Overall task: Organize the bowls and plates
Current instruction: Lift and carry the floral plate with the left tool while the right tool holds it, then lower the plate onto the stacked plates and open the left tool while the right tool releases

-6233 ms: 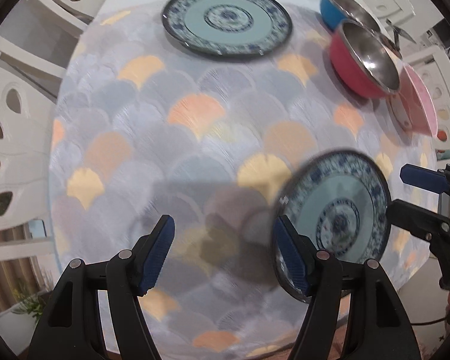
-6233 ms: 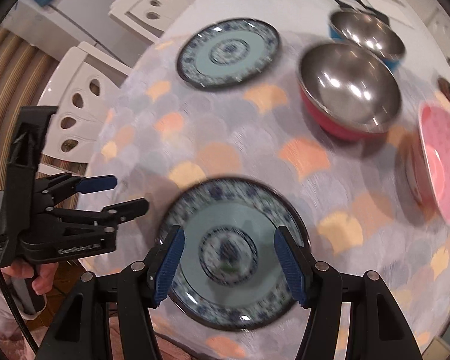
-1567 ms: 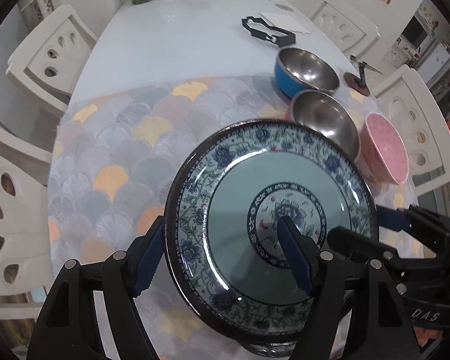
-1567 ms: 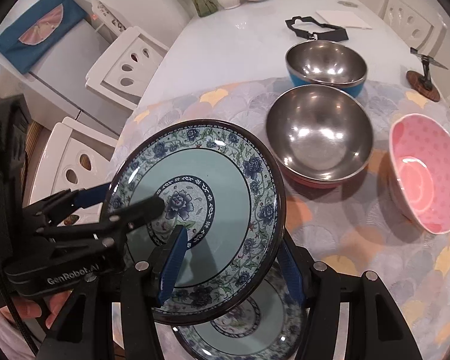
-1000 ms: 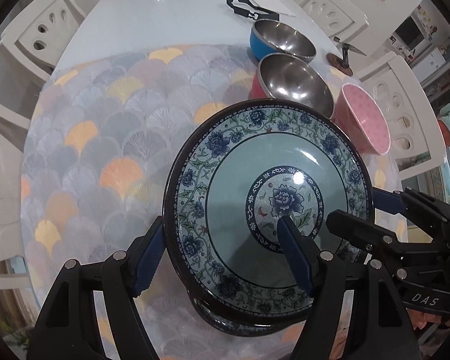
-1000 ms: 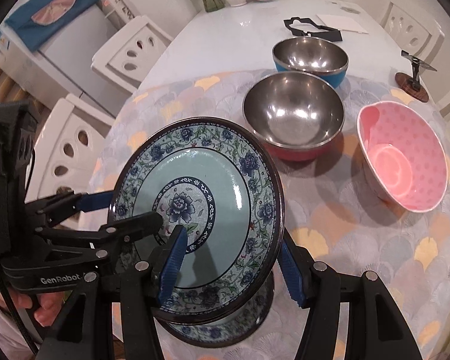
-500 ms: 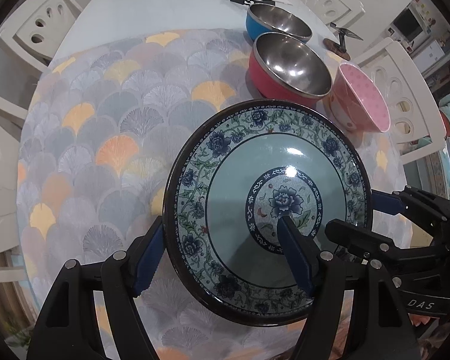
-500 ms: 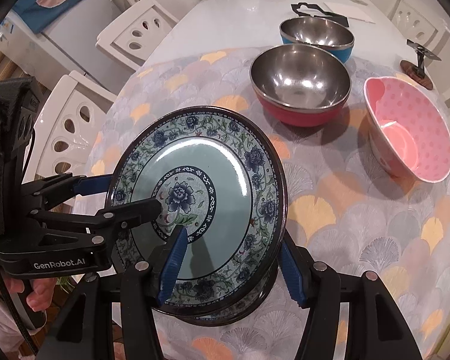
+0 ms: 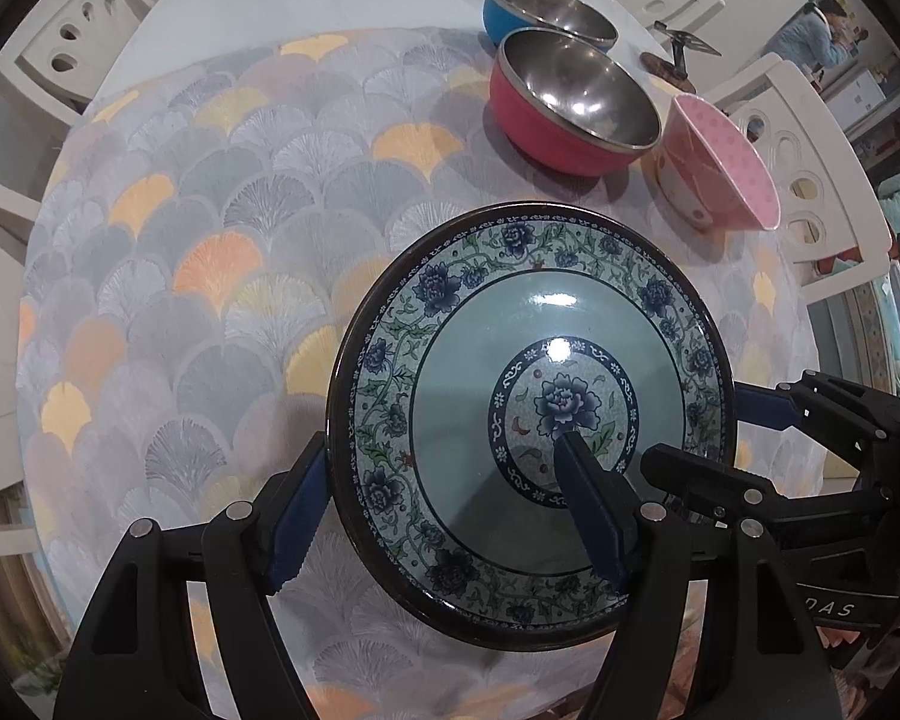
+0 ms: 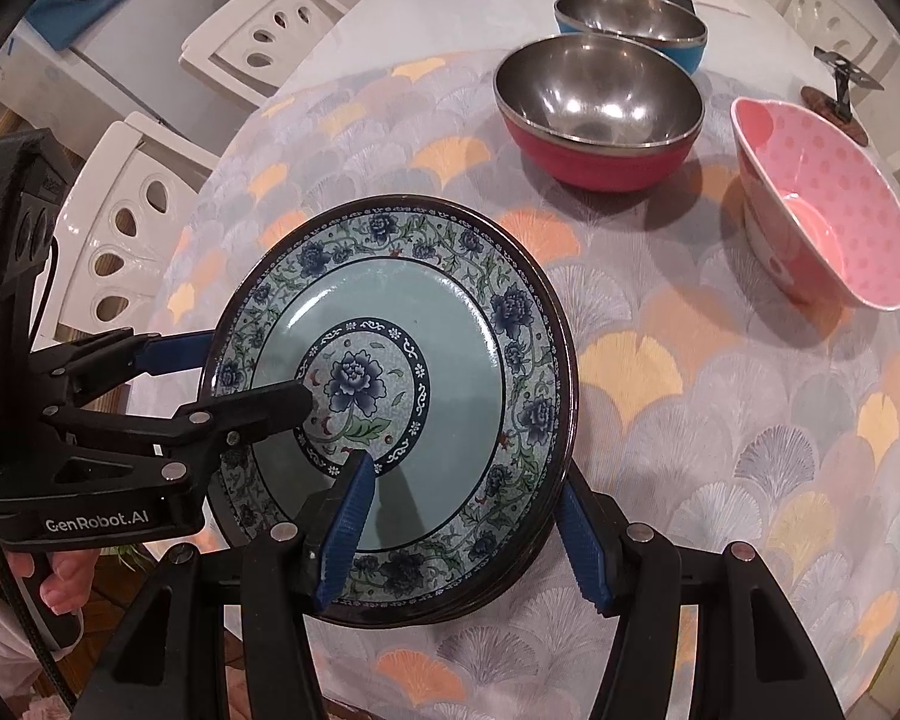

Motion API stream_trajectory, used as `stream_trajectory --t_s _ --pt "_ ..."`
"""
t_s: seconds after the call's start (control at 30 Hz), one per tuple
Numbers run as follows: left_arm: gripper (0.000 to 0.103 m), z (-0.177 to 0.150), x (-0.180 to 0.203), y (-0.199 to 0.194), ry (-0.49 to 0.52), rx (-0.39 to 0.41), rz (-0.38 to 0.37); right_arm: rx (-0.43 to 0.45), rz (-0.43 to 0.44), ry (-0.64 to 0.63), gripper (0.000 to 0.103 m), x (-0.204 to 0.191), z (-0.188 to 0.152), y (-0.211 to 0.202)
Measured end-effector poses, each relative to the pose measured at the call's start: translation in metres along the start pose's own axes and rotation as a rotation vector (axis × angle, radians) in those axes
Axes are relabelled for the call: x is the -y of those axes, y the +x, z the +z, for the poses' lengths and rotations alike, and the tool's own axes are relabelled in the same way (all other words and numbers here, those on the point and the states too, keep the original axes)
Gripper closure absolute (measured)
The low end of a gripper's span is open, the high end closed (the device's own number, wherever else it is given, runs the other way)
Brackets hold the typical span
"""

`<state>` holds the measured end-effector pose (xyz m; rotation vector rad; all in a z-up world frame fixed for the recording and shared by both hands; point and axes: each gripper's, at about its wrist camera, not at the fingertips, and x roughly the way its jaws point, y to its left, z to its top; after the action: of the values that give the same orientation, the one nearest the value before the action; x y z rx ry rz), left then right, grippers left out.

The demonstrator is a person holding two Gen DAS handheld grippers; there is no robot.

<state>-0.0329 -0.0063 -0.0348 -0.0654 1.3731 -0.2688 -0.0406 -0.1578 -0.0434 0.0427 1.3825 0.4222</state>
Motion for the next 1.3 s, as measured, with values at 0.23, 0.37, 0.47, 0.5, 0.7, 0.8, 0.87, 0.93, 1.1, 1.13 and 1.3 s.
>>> stream_trajectory --t_s 0.23,0.37,0.47,0.5,0.7,0.8,0.87,0.93,1.1,1.13,1.3 --pt "0.032 -0.003 0.001 0.006 0.018 -0.023 -0.001 -0.027 -0.015 0.006 0.044 0.001 -0.003 0.007" --pt "0.032 -0.005 0.002 0.01 0.032 -0.035 0.002 -0.049 -0.028 0.005 0.045 -0.001 -0.003 0.015" --pt "0.032 -0.006 0.002 0.012 0.039 -0.045 0.0 -0.062 -0.035 0.013 0.045 0.0 -0.004 0.018" --pt "0.032 -0.006 0.002 0.013 0.042 -0.048 -0.002 -0.065 -0.036 0.016 0.045 0.0 -0.003 0.019" --pt "0.032 -0.006 0.004 0.019 0.059 -0.065 -0.011 -0.074 -0.044 0.035 0.045 0.004 -0.003 0.021" --pt "0.032 -0.006 0.005 0.021 0.067 -0.071 -0.011 -0.081 -0.045 0.042 0.045 0.004 -0.003 0.024" --pt "0.032 -0.006 0.005 0.022 0.071 -0.076 -0.013 -0.086 -0.047 0.046 0.045 0.005 -0.003 0.025" --pt "0.032 -0.006 0.006 0.023 0.073 -0.08 -0.013 -0.09 -0.048 0.049 0.045 0.006 -0.003 0.026" --pt "0.033 -0.006 0.006 0.027 0.073 -0.097 -0.016 -0.102 -0.054 0.058 0.045 0.007 -0.004 0.029" --pt "0.033 -0.006 0.007 0.027 0.077 -0.098 -0.013 -0.107 -0.056 0.06 0.045 0.007 -0.004 0.03" --pt "0.034 -0.006 0.007 0.027 0.079 -0.107 -0.02 -0.129 -0.075 0.066 0.045 0.007 -0.004 0.036"
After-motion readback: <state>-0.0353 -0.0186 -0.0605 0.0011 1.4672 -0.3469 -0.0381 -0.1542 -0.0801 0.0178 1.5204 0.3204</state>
